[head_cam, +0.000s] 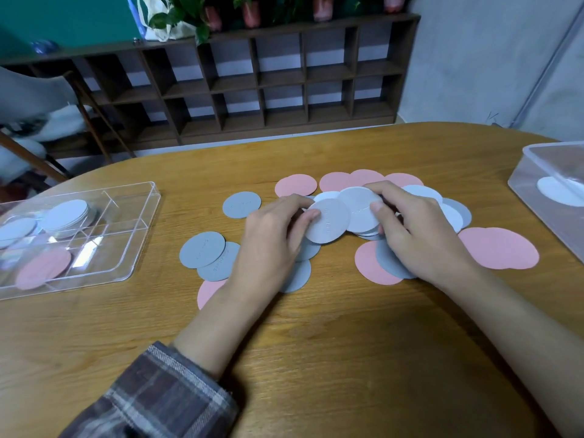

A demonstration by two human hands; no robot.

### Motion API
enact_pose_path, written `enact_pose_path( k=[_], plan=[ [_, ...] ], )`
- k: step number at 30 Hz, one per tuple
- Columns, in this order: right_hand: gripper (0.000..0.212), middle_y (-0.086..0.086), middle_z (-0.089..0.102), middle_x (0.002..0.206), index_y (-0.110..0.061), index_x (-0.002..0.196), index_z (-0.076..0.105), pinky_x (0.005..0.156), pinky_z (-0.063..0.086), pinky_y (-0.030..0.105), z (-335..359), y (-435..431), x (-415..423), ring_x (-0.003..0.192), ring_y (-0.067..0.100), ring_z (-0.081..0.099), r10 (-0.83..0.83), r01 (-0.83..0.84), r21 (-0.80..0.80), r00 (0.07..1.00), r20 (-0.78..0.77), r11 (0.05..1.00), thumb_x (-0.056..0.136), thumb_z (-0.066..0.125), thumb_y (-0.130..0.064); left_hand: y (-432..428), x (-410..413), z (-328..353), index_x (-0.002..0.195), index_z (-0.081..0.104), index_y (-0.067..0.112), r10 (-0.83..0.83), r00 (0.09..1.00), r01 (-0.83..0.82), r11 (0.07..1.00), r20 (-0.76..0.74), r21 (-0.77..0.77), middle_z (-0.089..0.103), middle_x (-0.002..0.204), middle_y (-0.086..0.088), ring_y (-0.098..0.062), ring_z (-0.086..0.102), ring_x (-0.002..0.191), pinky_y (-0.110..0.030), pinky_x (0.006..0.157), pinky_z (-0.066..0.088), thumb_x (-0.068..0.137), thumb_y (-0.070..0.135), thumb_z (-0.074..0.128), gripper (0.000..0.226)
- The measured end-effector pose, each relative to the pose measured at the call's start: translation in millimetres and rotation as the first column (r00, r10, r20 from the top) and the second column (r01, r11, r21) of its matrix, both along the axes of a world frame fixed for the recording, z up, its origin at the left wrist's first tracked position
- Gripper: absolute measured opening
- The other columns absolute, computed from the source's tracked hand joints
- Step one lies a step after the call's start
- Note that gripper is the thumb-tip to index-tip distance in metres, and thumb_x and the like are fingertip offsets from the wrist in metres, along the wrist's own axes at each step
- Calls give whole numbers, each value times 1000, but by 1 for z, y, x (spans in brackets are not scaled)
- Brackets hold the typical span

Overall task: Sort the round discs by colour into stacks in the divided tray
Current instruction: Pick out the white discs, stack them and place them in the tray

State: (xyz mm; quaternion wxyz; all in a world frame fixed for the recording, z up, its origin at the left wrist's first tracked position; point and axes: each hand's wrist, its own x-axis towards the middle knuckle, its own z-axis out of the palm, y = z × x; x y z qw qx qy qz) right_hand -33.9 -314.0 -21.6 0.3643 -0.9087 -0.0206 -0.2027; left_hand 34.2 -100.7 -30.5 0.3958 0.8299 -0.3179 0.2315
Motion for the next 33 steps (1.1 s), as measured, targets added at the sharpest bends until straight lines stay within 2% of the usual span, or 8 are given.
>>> enact_pose_path(
  k=[2,5,12,17,22,27,29,33],
  plan=[
    [30,-27,60,78,-27,127,64,69,40,14,-1,2,0,86,4,58,39,-38,17,999,-16,999,108,45,-15,0,-1,-1,109,77,14,6,997,-7,1000,-75,-13,72,74,8,-12,64,68,-30,71,51,99,20,70,14],
    [30,-10,62,73,-27,125,66,73,44,28,-1,6,-1,80,12,59,82,-79,67,996,-37,995,108,45,-15,-1,-4,0,116,78,18,4,989,-9,999,-150,-32,72,67,8,-10,66,64,-28,71,53,98,26,71,21],
    [29,2,64,71,-27,117,67,76,46,38,-1,10,-3,75,17,60,136,-130,101,989,-55,986,107,41,-31,-5,-6,-1,91,78,15,-8,972,-7,998,-236,-61,71,64,8,-9,69,63,-30,65,55,96,29,73,16],
    [22,-6,64,81,-28,123,63,75,47,39,-3,9,-1,79,13,60,126,-130,-47,989,-80,990,107,49,-27,-5,-7,-2,83,76,17,-13,964,-5,998,-264,-65,71,64,10,-7,68,64,-23,63,53,95,35,75,21],
    [22,-2,64,86,-24,121,62,70,43,38,-2,-4,3,80,12,55,-2,1,-42,1000,-23,999,107,46,-20,-15,8,-10,111,76,20,8,987,11,992,-157,122,75,108,9,-11,68,100,-38,84,55,98,49,64,33],
    [24,2,65,103,-25,125,59,68,46,34,-9,-18,10,91,20,58,-159,159,-33,987,-7,987,109,41,-27,-20,16,-16,147,55,16,-44,983,110,916,-176,386,56,152,-1,-20,48,142,-43,113,43,102,46,60,54],
    [26,3,65,104,-24,127,59,66,46,32,-10,-21,12,93,22,58,-188,188,-38,982,-9,982,108,42,-26,-19,14,-16,148,54,18,-30,988,92,900,-150,427,57,150,0,-23,52,139,-45,107,47,102,44,60,53],
    [26,4,67,110,-23,127,59,74,52,46,-11,-21,12,99,23,60,-194,194,-13,981,-2,981,108,42,-25,-17,9,-11,135,64,21,10,996,26,921,-90,388,67,125,1,-27,63,113,-40,84,52,95,40,70,45]
  ],
)
